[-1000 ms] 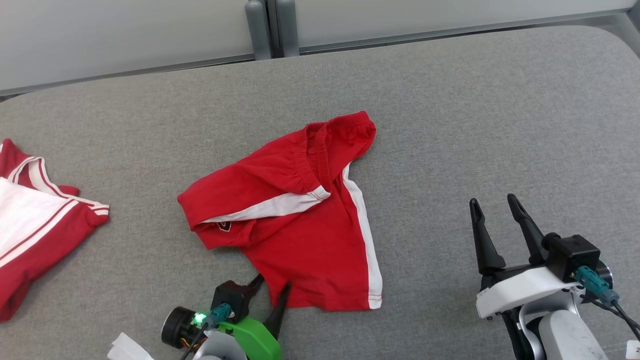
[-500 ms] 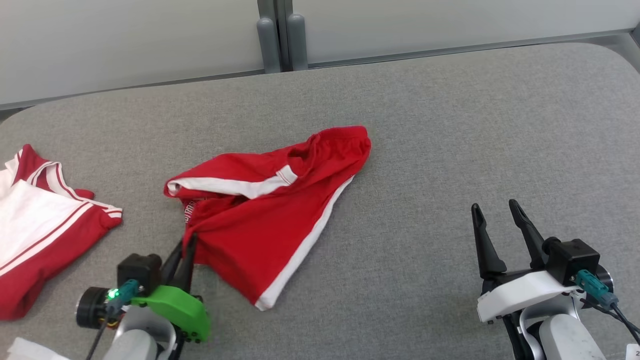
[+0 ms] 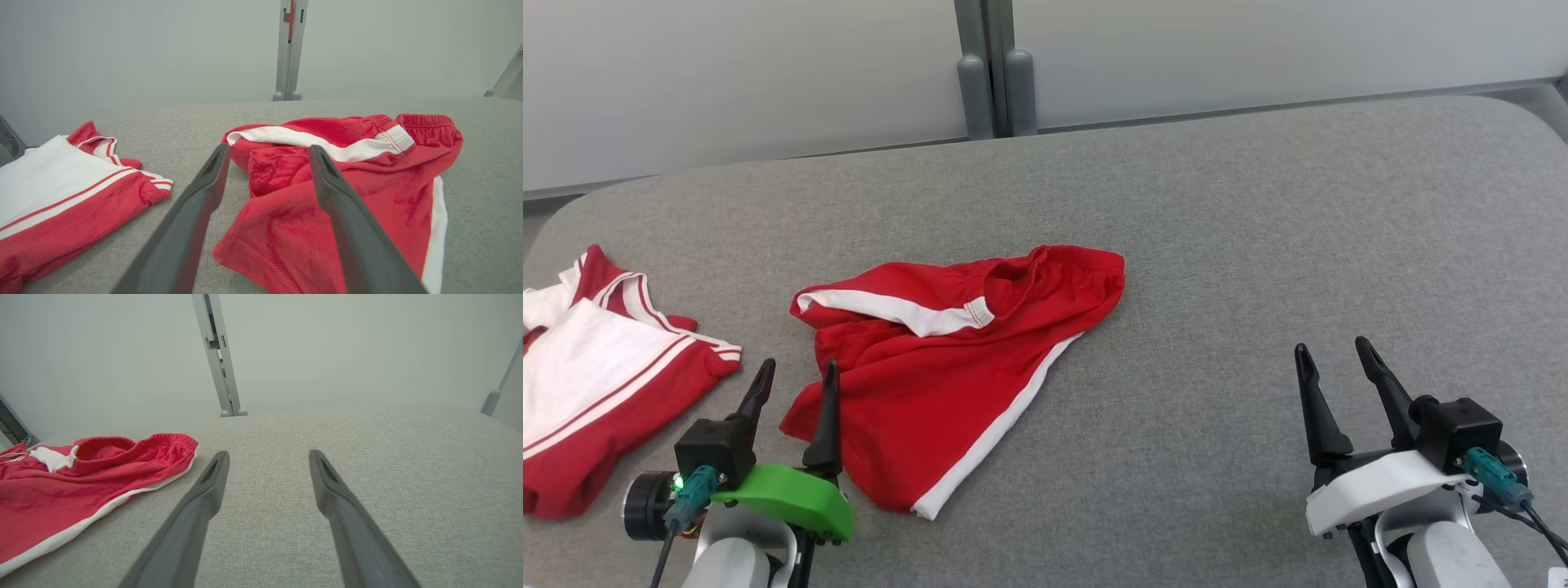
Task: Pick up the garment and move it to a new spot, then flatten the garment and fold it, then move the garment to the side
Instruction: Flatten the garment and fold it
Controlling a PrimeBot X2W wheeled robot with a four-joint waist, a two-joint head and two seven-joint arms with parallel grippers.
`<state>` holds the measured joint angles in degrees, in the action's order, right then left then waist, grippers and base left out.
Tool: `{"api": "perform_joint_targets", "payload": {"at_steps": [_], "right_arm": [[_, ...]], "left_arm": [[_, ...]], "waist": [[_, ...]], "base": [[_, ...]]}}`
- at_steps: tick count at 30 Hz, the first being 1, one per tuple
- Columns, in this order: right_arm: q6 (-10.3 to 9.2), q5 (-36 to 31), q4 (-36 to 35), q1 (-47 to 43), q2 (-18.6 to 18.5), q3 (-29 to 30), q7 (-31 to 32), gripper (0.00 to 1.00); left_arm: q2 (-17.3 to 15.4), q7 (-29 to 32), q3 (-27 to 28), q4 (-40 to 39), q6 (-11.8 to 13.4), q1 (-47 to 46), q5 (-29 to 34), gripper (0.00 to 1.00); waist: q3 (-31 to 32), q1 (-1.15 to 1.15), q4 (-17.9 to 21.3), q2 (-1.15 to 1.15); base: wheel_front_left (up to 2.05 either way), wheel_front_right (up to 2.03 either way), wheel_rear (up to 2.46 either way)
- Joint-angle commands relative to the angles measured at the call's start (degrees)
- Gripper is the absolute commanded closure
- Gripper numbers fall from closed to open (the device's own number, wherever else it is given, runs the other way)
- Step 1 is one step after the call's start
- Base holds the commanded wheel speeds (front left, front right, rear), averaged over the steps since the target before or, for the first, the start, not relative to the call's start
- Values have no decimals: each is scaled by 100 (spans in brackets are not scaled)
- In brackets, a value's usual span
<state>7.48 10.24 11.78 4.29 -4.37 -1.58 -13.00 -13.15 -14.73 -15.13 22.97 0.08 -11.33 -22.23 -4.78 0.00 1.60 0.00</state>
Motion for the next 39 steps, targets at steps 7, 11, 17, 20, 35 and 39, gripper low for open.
{"api": "perform_joint_targets", "payload": {"at_steps": [7, 11, 17, 20, 35, 39], "right_arm": [[3, -5, -1, -120, -14, 12, 12, 0], [3, 3, 7, -112, -19, 12, 13, 0], [3, 30, 71, -149, -54, 2, -11, 0], [3, 25, 98, -133, -76, 11, -6, 0], [3, -34, 827, 1407, -646, -767, 327, 0], [3, -6, 1278, 1988, -804, -1036, 413, 0]], "left_arm": [[205, -47, 568, -940, 105, 323, 431, 0], [332, -48, 999, -1244, 16, 555, 619, 0], [543, -49, 1590, -1477, -273, 829, 863, 0], [669, -49, 1721, -1549, -408, 913, 994, 0], [997, -43, 1602, -1592, -672, 637, 1278, 0], [1020, -43, 1509, -1604, -693, 535, 1238, 0]], "waist": [[132, 0, -219, 0], [141, 0, -303, 0], [152, 0, -459, 0], [143, 0, -559, 0], [-271, 0, -1200, 0], [-461, 0, -1398, 0]], "base": [[0, 0, 0], [0, 0, 0], [0, 0, 0], [0, 0, 0], [0, 0, 0], [0, 0, 0]]}}
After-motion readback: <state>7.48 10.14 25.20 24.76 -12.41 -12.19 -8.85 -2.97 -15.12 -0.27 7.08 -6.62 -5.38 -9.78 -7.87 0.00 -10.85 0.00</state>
